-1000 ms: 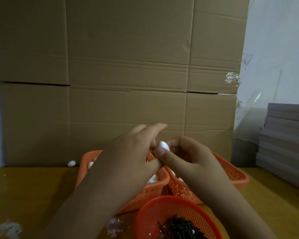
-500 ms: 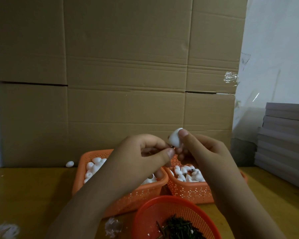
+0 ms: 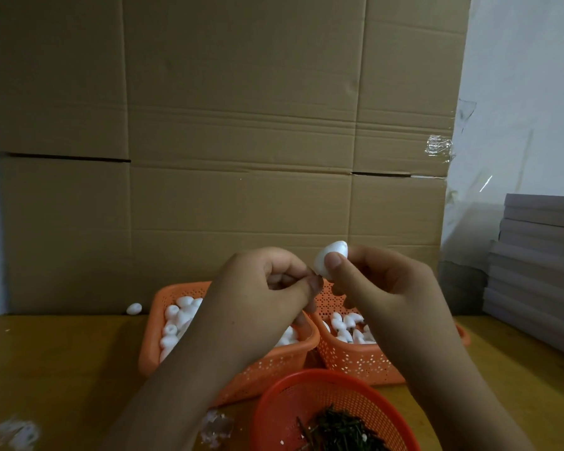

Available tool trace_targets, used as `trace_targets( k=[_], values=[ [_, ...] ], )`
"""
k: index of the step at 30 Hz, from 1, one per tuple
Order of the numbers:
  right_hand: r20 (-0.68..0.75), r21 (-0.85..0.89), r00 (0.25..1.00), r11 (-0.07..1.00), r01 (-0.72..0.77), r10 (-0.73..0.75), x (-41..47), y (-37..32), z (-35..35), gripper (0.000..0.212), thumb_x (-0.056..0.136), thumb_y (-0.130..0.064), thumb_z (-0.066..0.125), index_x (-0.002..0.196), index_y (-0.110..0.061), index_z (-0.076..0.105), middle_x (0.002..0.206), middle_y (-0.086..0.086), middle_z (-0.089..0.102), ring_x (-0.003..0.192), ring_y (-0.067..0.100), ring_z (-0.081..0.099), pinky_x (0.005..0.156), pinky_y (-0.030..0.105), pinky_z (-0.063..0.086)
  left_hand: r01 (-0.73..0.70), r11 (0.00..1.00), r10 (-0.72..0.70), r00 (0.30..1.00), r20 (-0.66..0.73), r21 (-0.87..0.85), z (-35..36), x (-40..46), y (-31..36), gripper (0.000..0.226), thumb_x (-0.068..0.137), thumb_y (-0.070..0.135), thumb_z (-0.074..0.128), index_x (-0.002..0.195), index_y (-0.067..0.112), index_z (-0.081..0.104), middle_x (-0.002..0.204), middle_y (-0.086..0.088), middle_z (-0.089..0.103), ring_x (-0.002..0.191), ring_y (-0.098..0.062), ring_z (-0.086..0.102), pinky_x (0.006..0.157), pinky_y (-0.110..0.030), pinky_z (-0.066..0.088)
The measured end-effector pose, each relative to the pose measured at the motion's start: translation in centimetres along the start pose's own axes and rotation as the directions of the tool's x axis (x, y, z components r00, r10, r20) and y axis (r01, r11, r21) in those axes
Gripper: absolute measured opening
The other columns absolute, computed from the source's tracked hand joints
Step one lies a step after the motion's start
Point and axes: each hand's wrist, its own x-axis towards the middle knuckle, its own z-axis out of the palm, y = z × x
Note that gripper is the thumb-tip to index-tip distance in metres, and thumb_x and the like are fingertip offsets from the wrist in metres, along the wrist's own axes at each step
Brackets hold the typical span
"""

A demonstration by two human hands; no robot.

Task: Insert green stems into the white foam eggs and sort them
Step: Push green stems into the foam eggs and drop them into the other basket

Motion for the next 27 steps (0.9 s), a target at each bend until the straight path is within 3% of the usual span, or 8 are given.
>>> trace_targets(
  k=[6, 12, 16, 20, 23, 27],
  values=[
    [-0.023, -0.024, 0.997, 0.997, 0.070, -0.070, 0.1, -0.1, -0.1, 0.015, 0.082, -0.031, 0.065, 0.071, -0.041, 0.064, 0.066, -0.021, 0.068, 0.066, -0.003, 0.065, 0.059, 0.007, 0.047, -0.078, 0.994, 0.082, 0.995, -0.048, 0.080, 0.3, -0.3, 0.5, 0.019, 0.086, 0.019, 0.068, 0.068, 0.023, 0.068, 0.059, 0.007, 0.069, 0.046, -0.003, 0.062, 0.050, -0.012, 0.047],
    [0.012, -0.010, 0.999, 0.999, 0.044, -0.044, 0.1, -0.3, -0.7, 0.011, 0.078, -0.037, 0.067, 0.067, -0.039, 0.067, 0.066, -0.017, 0.070, 0.065, -0.001, 0.065, 0.058, 0.008, 0.048, -0.085, 0.988, 0.090, 0.995, -0.037, 0.127, 0.4, -0.1, 0.1, 0.020, 0.087, 0.017, 0.068, 0.069, 0.025, 0.069, 0.060, 0.010, 0.069, 0.047, -0.002, 0.062, 0.052, -0.013, 0.048],
    [0.054, 0.115, 0.995, 0.990, -0.086, 0.080, 0.1, 0.0, -0.5, 0.018, 0.072, -0.047, 0.062, 0.067, -0.033, 0.073, 0.065, -0.010, 0.070, 0.060, -0.002, 0.064, 0.056, 0.008, 0.047, -0.085, 0.988, 0.082, 0.996, 0.032, 0.131, -0.2, 0.0, -0.3, 0.014, 0.088, 0.023, 0.067, 0.075, 0.028, 0.071, 0.068, 0.011, 0.071, 0.053, -0.002, 0.065, 0.058, -0.016, 0.052],
    [0.143, 0.149, 0.965, 0.959, -0.241, 0.220, 0.3, 1.1, -0.9, 0.022, 0.074, -0.051, 0.064, 0.077, -0.031, 0.074, 0.059, -0.004, 0.063, 0.051, 0.003, 0.057, 0.052, 0.014, 0.047, -0.104, 0.950, 0.084, 0.993, 0.079, 0.294, -0.8, 0.2, -0.8, 0.009, 0.087, 0.037, 0.061, 0.084, 0.035, 0.070, 0.081, 0.020, 0.069, 0.068, 0.000, 0.065, 0.069, -0.030, 0.056],
    [0.153, 0.037, 0.938, 0.946, -0.321, 0.312, 0.7, 2.1, -1.6, 0.018, 0.075, -0.047, 0.061, 0.074, -0.032, 0.071, 0.060, -0.002, 0.066, 0.049, 0.006, 0.057, 0.050, 0.017, 0.048, -0.063, 0.894, 0.044, 0.998, 0.053, 0.444, -1.4, 0.4, -1.2, 0.013, 0.087, 0.047, 0.055, 0.090, 0.041, 0.066, 0.085, 0.028, 0.064, 0.071, 0.005, 0.061, 0.068, -0.024, 0.050],
    [0.268, -0.325, 0.858, 0.880, -0.347, 0.438, 0.8, 3.9, -2.6, 0.014, 0.085, -0.037, 0.060, 0.080, -0.025, 0.066, 0.062, -0.001, 0.069, 0.044, 0.004, 0.056, 0.046, 0.017, 0.047, 0.008, 0.665, -0.065, 0.997, 0.046, 0.747, -2.5, 0.7, -3.3, 0.020, 0.092, 0.054, 0.047, 0.105, 0.043, 0.058, 0.093, 0.022, 0.063, 0.083, 0.004, 0.055, 0.070, -0.021, 0.043]
  ],
)
